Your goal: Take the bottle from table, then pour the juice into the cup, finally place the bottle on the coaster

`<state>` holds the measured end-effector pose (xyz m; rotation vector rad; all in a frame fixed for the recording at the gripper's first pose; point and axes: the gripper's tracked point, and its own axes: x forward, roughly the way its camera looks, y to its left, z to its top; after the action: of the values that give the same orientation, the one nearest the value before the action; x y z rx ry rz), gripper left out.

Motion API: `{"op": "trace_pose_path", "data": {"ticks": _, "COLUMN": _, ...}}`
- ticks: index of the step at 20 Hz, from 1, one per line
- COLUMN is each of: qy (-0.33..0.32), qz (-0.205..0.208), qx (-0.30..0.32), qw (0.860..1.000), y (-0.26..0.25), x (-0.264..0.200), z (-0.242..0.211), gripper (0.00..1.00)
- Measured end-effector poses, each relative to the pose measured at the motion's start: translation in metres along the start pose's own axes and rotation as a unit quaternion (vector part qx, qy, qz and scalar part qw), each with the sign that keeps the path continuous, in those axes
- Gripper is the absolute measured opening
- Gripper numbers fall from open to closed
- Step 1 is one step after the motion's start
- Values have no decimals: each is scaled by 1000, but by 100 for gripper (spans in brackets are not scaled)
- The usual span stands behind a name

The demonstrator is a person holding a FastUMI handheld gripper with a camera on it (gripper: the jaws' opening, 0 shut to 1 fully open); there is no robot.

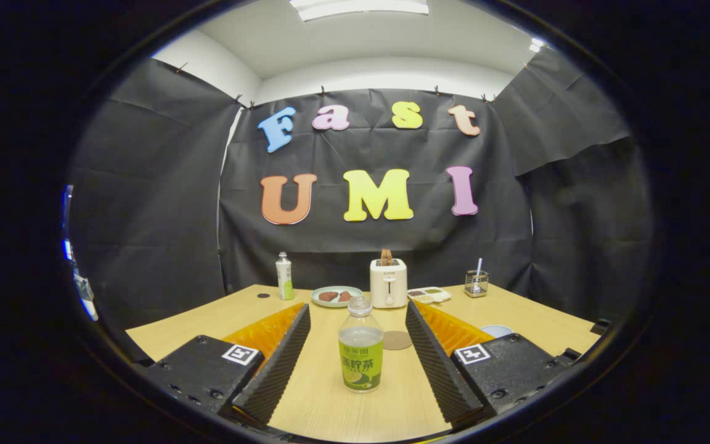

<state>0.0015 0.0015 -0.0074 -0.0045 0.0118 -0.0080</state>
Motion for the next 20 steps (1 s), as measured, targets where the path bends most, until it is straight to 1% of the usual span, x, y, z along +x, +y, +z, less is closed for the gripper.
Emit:
{"op": "trace_pose_path", "data": {"ticks": 9, "qy": 16, "qz": -4, "qx": -3, "qw": 1000, "y": -1, "x": 5, "z": -17, "gripper": 100}}
{"op": "trace_pose_path", "data": {"ticks": 12, "qy": 34, "qz": -8, "qx": -9, "qw": 999, "y": -3, "x": 11, "z": -33, "gripper": 100}}
{"op": "trace_pose_path", "data": {"ticks": 15, "qy": 49, "qz": -11, "qx": -1, "qw": 999, "y": -6, "x": 21, "z": -52, "gripper": 100}}
{"op": "trace_pose_path", "data": {"ticks": 20, "qy": 91, "qz": -18, "qx": 2, "qw": 996, "y": -10, "x": 46, "z": -95, "gripper": 100}}
